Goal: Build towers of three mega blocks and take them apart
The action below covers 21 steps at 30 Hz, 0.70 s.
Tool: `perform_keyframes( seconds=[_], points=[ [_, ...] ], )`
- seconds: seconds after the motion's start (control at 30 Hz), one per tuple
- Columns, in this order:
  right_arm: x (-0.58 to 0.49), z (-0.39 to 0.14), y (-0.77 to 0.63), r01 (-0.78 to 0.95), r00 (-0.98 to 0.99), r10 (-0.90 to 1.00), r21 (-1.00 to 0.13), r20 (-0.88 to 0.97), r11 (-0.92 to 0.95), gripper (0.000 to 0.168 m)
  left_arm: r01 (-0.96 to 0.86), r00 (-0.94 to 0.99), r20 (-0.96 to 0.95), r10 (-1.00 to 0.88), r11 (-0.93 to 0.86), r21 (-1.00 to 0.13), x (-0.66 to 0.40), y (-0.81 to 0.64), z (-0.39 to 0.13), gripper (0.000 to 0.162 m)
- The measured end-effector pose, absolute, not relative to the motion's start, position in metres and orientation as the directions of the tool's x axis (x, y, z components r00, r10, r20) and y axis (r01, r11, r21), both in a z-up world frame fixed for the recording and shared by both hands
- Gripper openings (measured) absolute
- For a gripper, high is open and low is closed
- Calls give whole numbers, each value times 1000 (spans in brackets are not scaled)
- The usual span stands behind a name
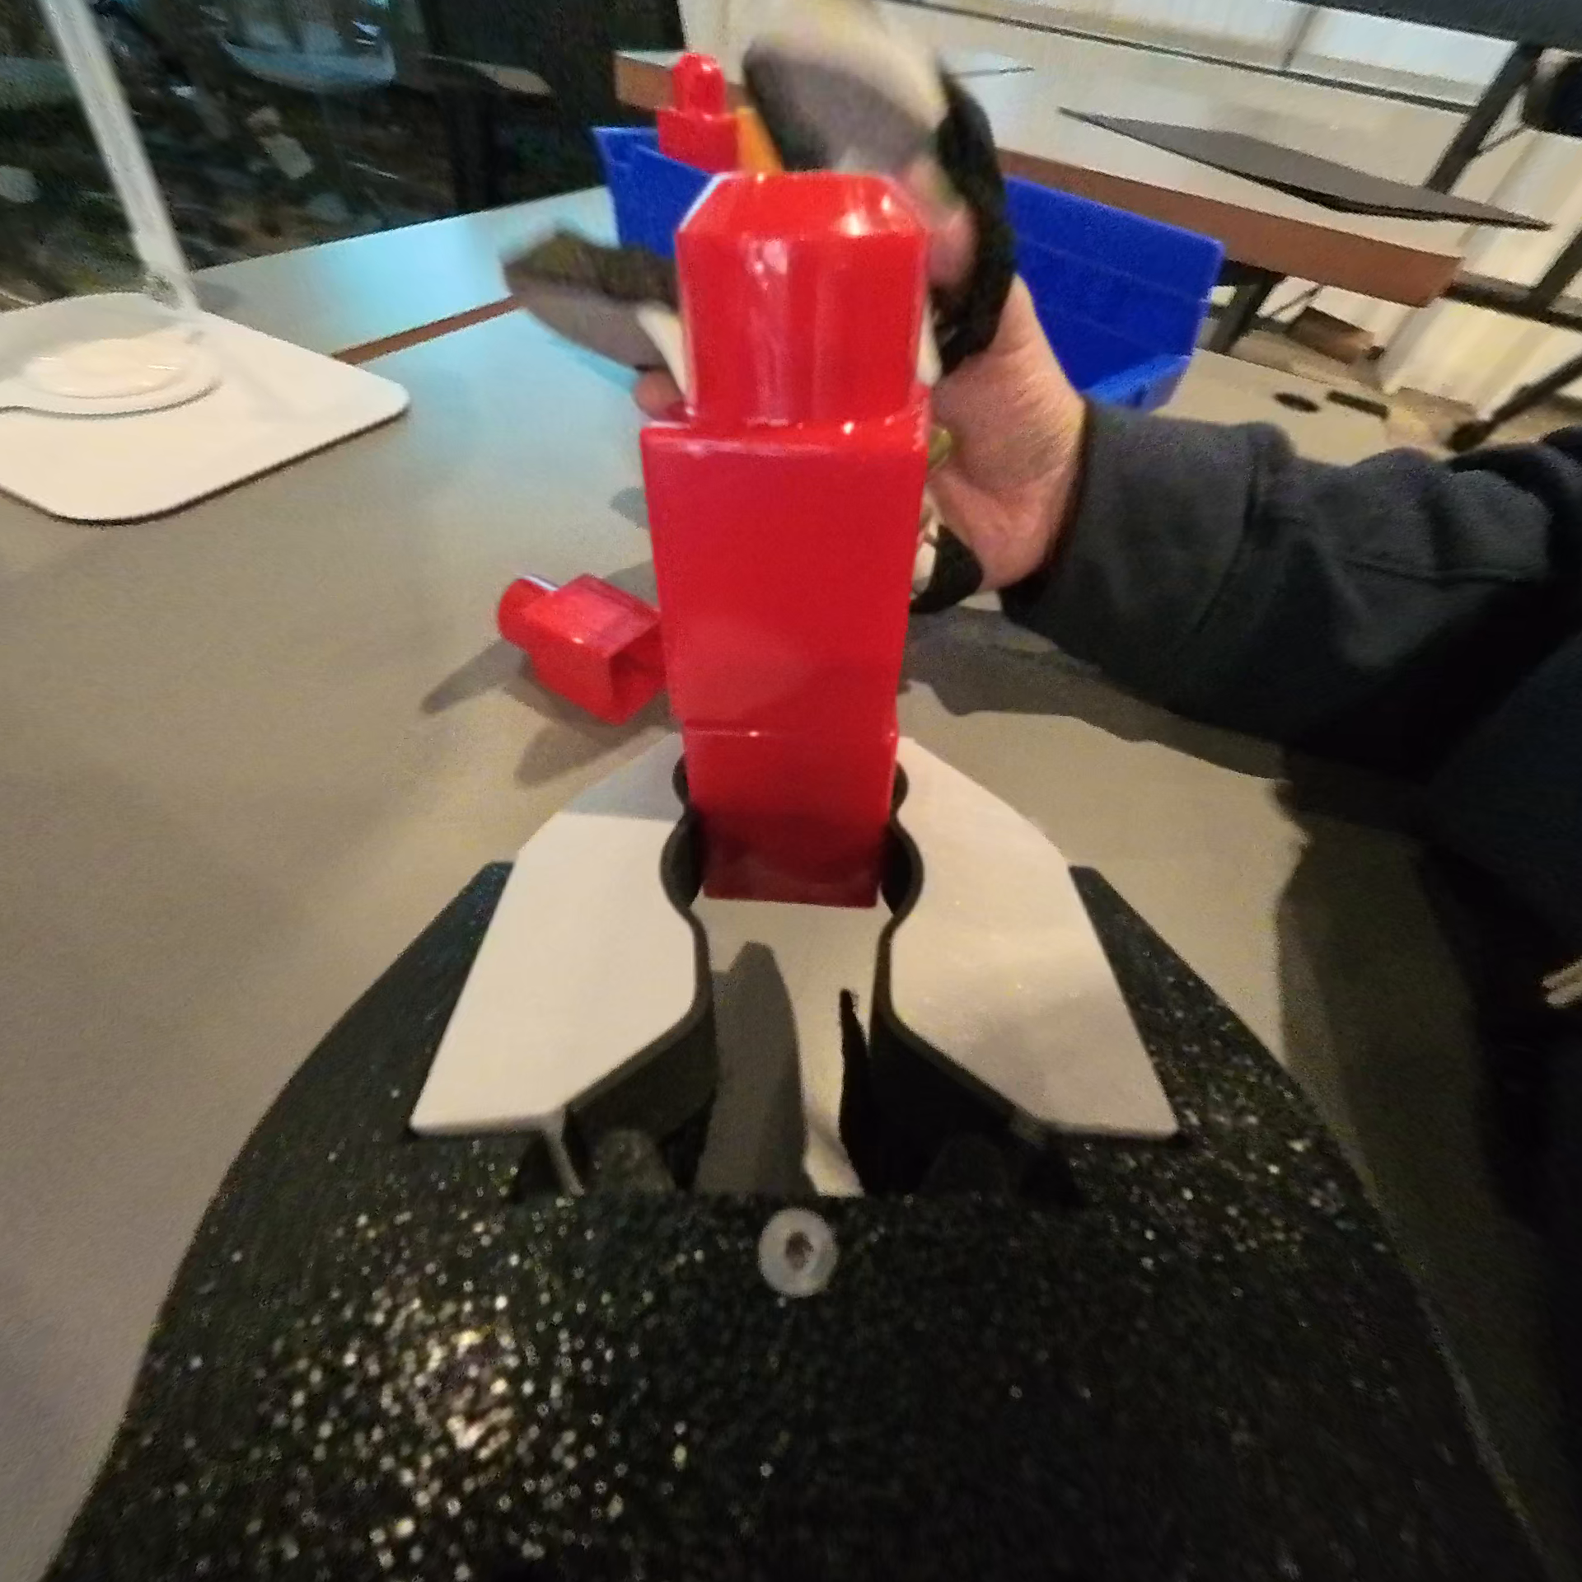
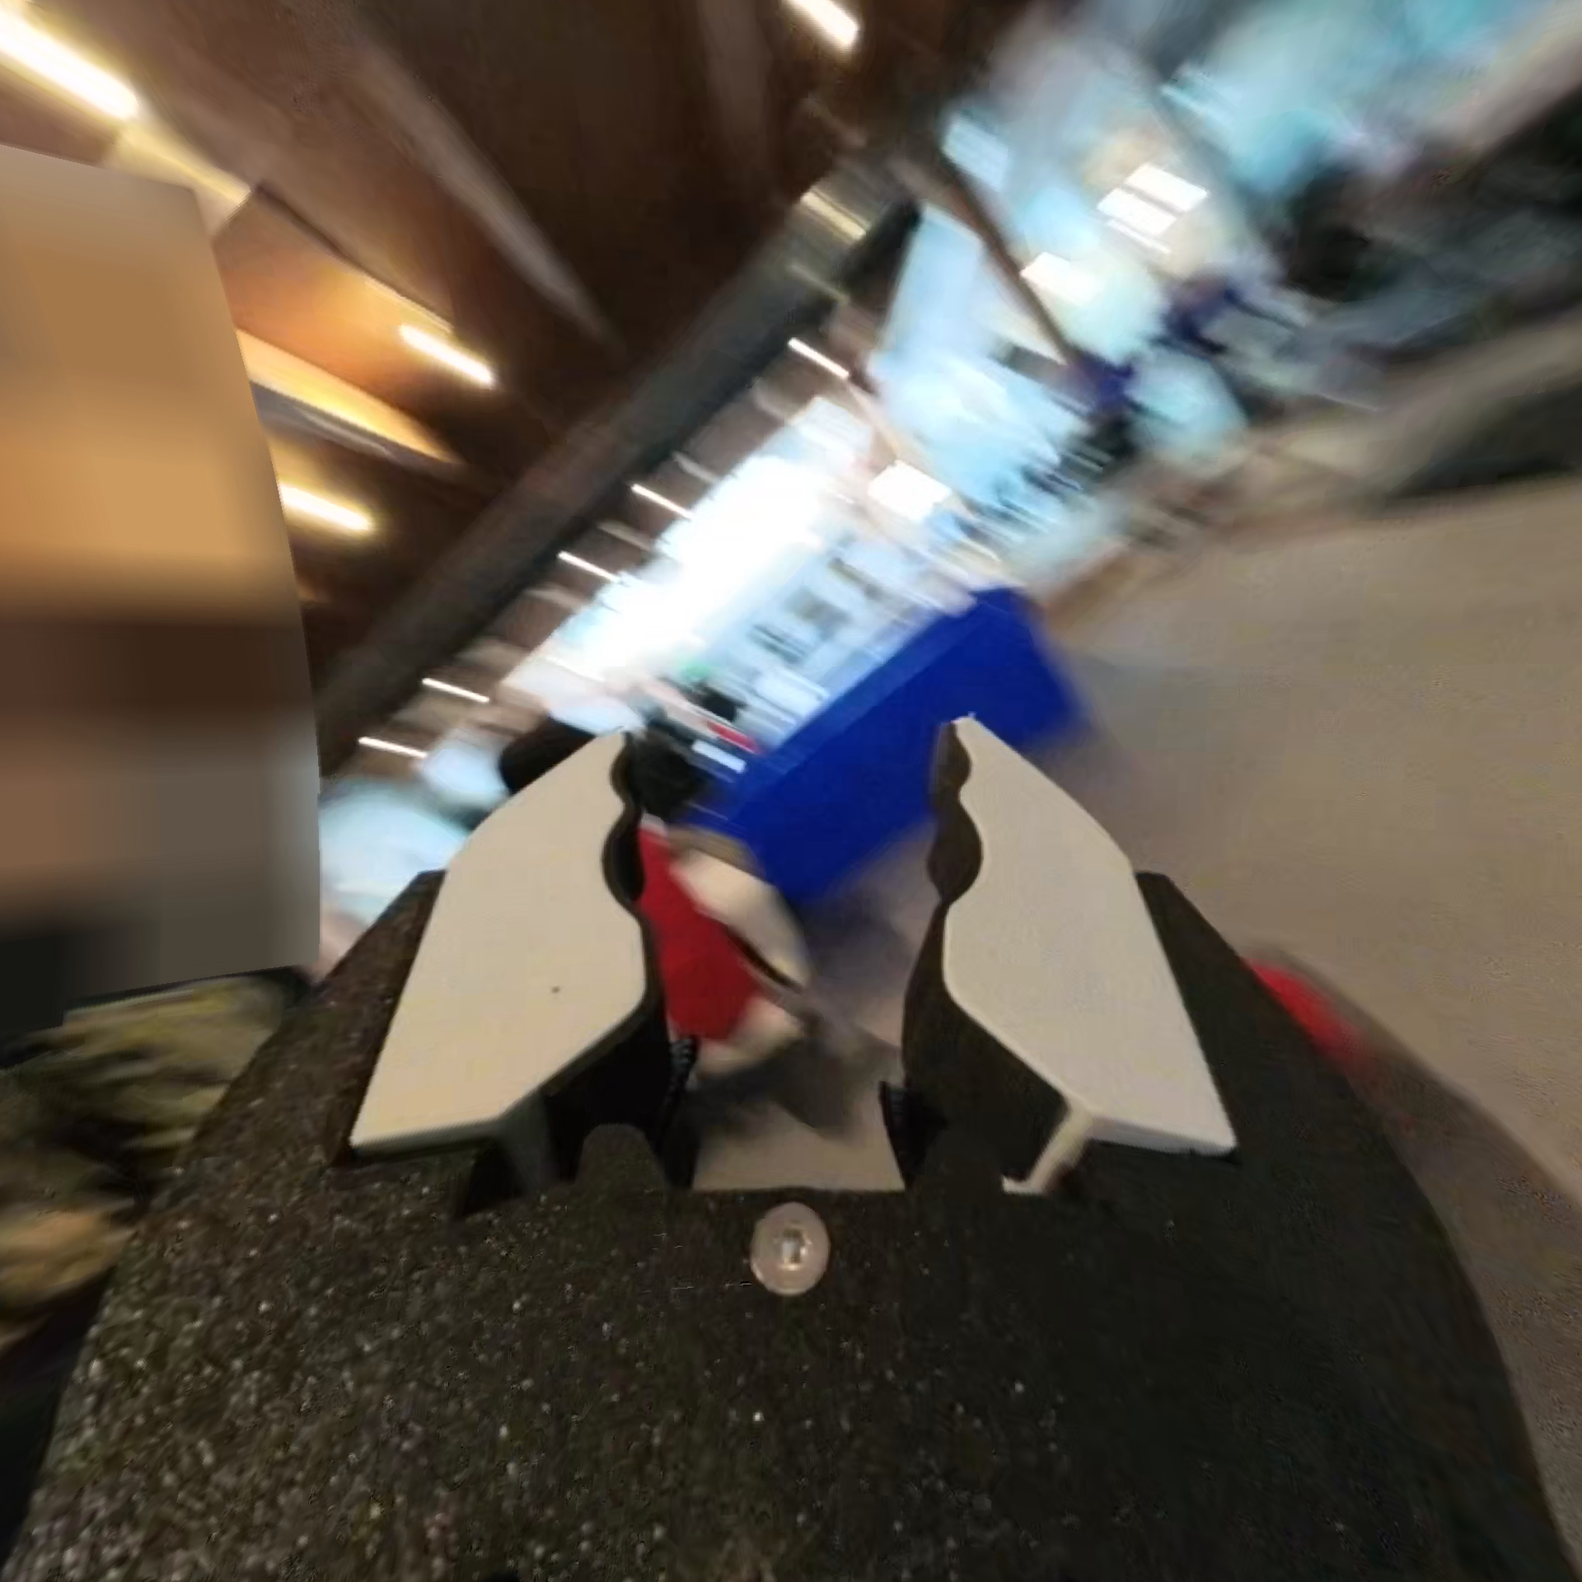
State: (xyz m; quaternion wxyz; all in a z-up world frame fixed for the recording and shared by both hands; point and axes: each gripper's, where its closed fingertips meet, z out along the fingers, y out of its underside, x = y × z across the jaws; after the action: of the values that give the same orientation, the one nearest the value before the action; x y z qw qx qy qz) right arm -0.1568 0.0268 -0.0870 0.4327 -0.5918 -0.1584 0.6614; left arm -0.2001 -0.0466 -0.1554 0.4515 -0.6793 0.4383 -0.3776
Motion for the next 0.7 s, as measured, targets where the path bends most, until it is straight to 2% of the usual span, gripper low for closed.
perform_keyframes(
  seconds=[0.03, 0.1, 0.2, 0.33, 0.4, 0.53, 0.6, 0.7],
  points=[
    [-153, -113, 42, -261, 304, 706, -768, -640, -584, 66, -249, 351, 113, -929, -209, -946, -202, -43, -155, 39],
    [-143, -144, 51, -37, 553, 641, -785, -532, -619, 66, -234, 381, 110, -918, -211, -949, -206, -39, -154, 38],
    [-136, -170, 52, 235, 719, 605, -699, -342, -675, 74, -228, 389, 103, -916, -204, -952, -207, -37, -152, 39],
    [-138, -196, 44, 444, 774, 605, -521, -186, -729, 77, -260, 392, 69, -917, -182, -948, -206, -38, -155, 38],
    [-142, -205, 39, 496, 766, 624, -476, -154, -726, 76, -270, 391, 56, -919, -173, -947, -206, -39, -155, 39],
    [-125, -213, 40, 577, 761, 648, -433, -22, -692, 68, -266, 395, 56, -917, -172, -949, -207, -39, -154, 39],
    [-103, -212, 45, 609, 765, 638, -413, 82, -677, 54, -263, 394, 58, -917, -172, -949, -207, -39, -154, 39],
    [-89, -201, 49, 570, 790, 605, -473, 94, -672, 53, -264, 390, 53, -919, -166, -950, -206, -40, -153, 39]
  ],
)
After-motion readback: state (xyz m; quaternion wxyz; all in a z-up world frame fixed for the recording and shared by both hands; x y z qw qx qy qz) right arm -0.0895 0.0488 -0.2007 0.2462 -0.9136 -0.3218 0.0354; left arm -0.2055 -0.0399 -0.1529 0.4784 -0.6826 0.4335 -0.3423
